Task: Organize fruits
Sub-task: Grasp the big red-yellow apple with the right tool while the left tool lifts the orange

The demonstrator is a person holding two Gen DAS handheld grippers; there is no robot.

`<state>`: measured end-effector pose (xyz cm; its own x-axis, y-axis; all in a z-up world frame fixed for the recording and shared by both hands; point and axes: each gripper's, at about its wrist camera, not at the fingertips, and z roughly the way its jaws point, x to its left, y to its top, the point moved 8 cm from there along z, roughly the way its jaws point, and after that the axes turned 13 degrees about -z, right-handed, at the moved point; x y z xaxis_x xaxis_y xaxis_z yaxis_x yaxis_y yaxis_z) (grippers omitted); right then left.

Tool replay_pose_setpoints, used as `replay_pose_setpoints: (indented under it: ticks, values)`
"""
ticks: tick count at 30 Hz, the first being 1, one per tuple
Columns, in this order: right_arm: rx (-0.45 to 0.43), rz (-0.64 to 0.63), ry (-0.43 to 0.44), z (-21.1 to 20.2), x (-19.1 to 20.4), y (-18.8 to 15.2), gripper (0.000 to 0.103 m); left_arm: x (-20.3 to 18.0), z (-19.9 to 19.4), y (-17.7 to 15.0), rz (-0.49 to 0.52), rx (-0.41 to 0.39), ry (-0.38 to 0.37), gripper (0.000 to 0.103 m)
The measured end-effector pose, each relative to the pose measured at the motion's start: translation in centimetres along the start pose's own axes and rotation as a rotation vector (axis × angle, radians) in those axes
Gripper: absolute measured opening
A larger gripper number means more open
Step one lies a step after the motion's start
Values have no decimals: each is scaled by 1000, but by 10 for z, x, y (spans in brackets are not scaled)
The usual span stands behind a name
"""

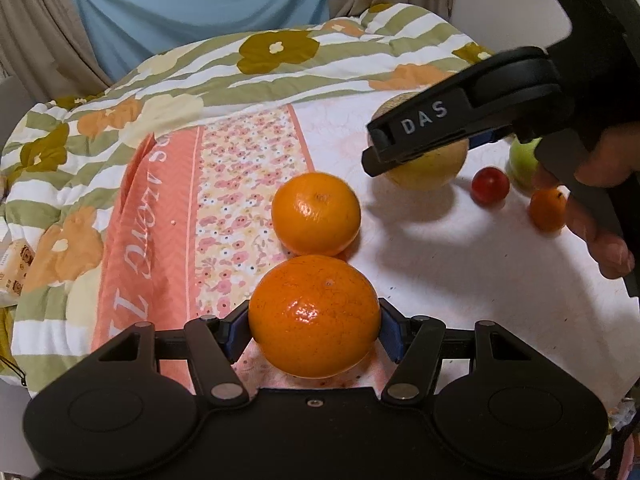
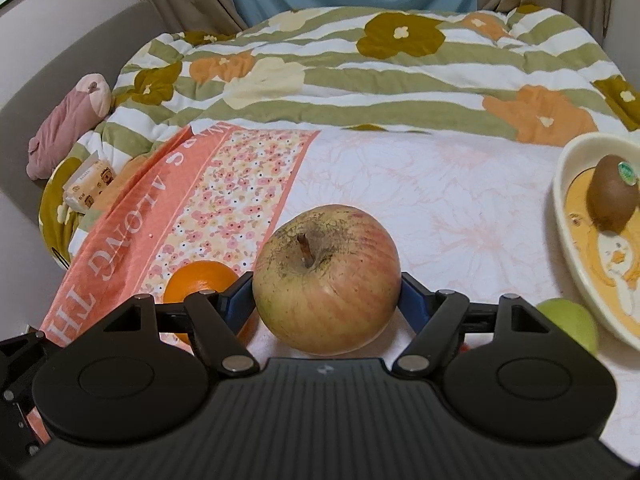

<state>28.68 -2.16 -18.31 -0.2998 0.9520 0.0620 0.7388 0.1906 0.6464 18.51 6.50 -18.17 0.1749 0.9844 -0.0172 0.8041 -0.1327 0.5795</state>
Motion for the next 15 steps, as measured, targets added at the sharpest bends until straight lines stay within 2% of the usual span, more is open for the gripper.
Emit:
replay_pose_setpoints:
  ticks: [8, 15]
  values:
    - [-44, 13, 12, -51, -20, 4, 89, -20, -28, 23, -23, -45, 5, 67]
    - [-94, 26, -14, -105, -62, 5, 89, -59, -53, 49, -30, -100, -14, 67]
